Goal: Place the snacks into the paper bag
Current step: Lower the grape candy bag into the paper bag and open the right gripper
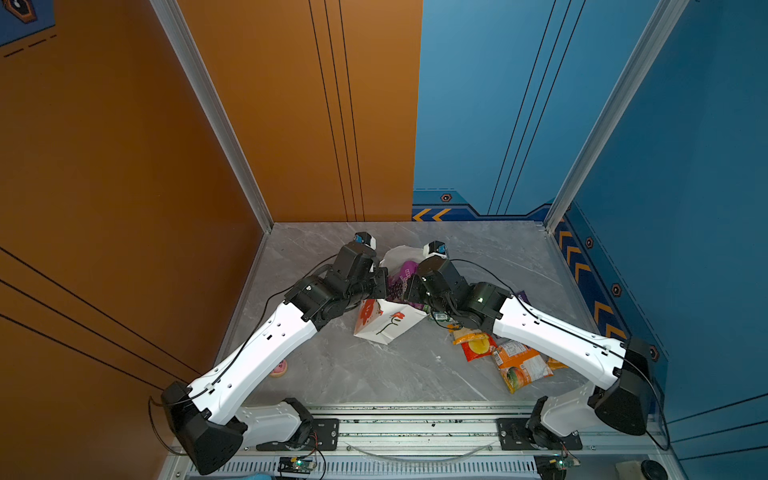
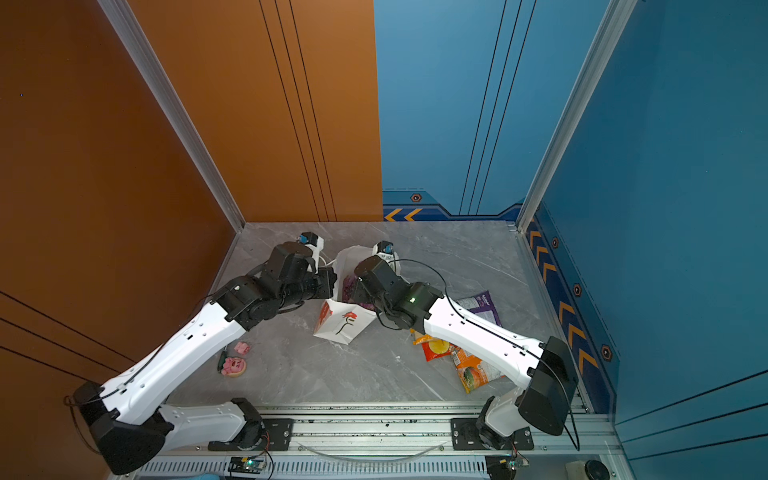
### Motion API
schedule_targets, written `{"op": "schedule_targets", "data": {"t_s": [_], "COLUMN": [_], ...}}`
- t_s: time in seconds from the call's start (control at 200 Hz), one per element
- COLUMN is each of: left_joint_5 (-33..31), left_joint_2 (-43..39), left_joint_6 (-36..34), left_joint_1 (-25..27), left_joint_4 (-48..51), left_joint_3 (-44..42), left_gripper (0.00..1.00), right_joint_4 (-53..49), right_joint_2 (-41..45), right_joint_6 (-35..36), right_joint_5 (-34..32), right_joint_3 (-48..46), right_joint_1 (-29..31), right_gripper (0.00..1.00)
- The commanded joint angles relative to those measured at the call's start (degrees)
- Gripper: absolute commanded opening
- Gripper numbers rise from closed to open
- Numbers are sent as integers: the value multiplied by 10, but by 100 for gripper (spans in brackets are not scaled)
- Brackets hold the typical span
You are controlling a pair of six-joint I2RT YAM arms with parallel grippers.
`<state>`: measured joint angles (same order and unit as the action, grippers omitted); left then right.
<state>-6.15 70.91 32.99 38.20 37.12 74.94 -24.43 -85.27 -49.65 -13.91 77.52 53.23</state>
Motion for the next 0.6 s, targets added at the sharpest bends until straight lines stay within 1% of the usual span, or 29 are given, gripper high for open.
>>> {"op": "schedule_targets", "data": {"t_s": [0.0,0.105,0.26,0.596], "left_joint_5": [17,23,24,22], "left_joint_2": [-20,-26,-32,-21], "left_joint_6": [-12,-26,-29,-27], "left_joint_1": [-4,-1,-1,0], "left_joint_4": [-22,-33,-41,-41], "left_joint_3": [-8,-14,-20,-14], "left_gripper": [0,0,0,0], "right_joint_4": [36,27,0,-28], "right_joint_2": [1,-6,-15,-28], "right_joint_6": [-15,-20,-15,14], "right_joint_5": [17,45,50,-2], "right_joint_3": [33,41,60,56], "right_joint_1": [-10,-24,-23,16], "right_gripper": [0,0,0,0]}}
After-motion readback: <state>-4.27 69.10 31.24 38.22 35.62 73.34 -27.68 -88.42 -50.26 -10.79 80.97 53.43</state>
